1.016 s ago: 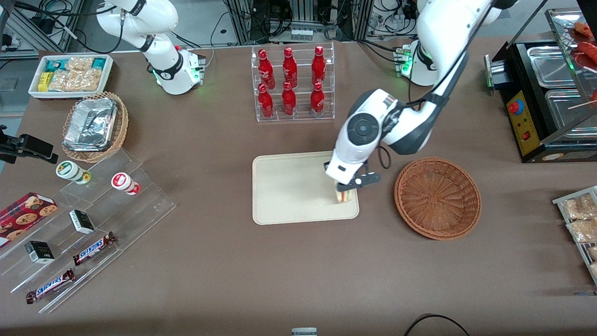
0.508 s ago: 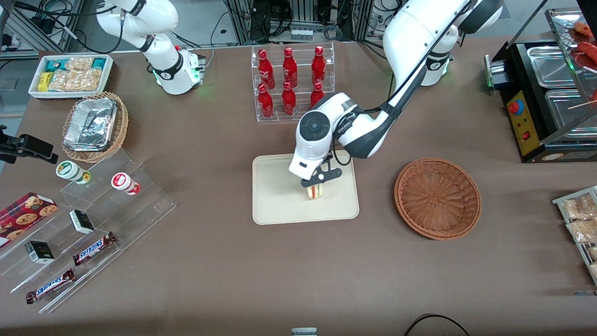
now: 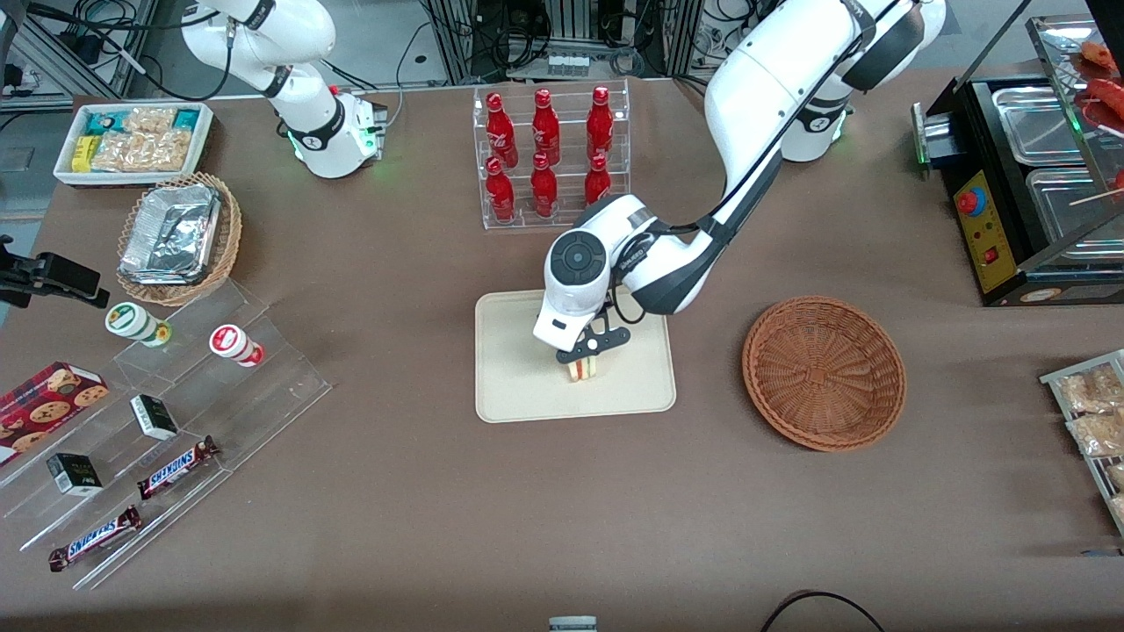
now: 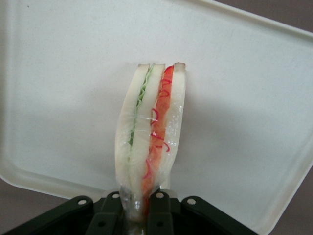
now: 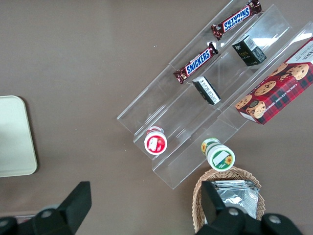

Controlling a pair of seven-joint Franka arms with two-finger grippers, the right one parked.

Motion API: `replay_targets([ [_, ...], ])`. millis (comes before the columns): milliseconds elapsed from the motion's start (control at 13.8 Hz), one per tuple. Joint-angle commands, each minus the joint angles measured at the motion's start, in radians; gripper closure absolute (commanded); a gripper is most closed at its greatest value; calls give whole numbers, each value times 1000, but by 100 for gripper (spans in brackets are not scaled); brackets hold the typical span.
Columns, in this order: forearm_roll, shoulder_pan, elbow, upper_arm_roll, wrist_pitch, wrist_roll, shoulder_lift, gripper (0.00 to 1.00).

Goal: Place sandwich from basket to tray

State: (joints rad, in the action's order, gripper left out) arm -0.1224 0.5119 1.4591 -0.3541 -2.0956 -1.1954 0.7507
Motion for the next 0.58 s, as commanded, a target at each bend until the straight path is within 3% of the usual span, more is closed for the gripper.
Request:
replay_targets([
  [0, -39, 49, -66, 26, 25, -50, 42, 100],
  [73, -37, 50, -66, 30, 23, -49, 47, 95],
  [145, -39, 50, -66, 30, 23, -49, 48, 55],
  [218, -40, 50, -65, 32, 22, -46, 50, 1],
  [508, -33, 46, -69, 30, 54, -49, 4, 0],
])
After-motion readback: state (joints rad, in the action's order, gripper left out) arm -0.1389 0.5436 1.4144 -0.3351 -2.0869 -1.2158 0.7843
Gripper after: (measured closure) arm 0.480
